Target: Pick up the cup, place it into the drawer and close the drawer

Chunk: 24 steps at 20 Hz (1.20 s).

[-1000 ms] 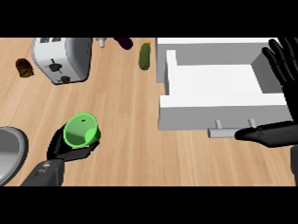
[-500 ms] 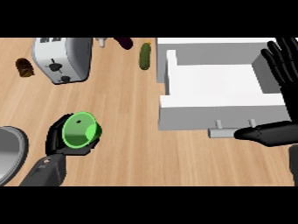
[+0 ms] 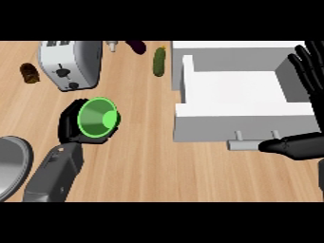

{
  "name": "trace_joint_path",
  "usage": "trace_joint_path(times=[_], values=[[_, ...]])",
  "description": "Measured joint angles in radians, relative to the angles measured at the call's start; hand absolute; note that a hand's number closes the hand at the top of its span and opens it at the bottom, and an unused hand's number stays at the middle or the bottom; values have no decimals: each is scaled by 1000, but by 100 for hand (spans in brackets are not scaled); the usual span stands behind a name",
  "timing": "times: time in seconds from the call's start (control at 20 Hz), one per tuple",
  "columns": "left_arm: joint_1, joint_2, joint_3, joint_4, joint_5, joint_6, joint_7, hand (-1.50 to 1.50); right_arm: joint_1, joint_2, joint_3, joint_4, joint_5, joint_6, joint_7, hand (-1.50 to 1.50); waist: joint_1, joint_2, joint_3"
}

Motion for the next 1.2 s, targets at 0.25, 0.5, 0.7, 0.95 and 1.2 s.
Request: trace_joint_path(times=[0.25,0.5,0.7,0.95,1.2], values=[[-76,-31,-47,-117,-3,-2,80,150,5,-9,-12,0,-4,4,-1,-150,10,-5,1],[-162,-85,-119,-252,7,24,231,150,32,6,3,-14,15,-5,-5,-150,16,-10,2],[-241,-110,-181,-352,33,89,384,150,32,6,2,-22,18,-10,4,-150,13,-9,2],[-382,-121,-273,-403,77,218,551,150,29,-1,-9,3,19,-2,-22,-150,2,-6,2],[-532,-124,-345,-342,110,345,674,150,26,0,-14,4,15,-1,-30,-150,-13,-1,2]])
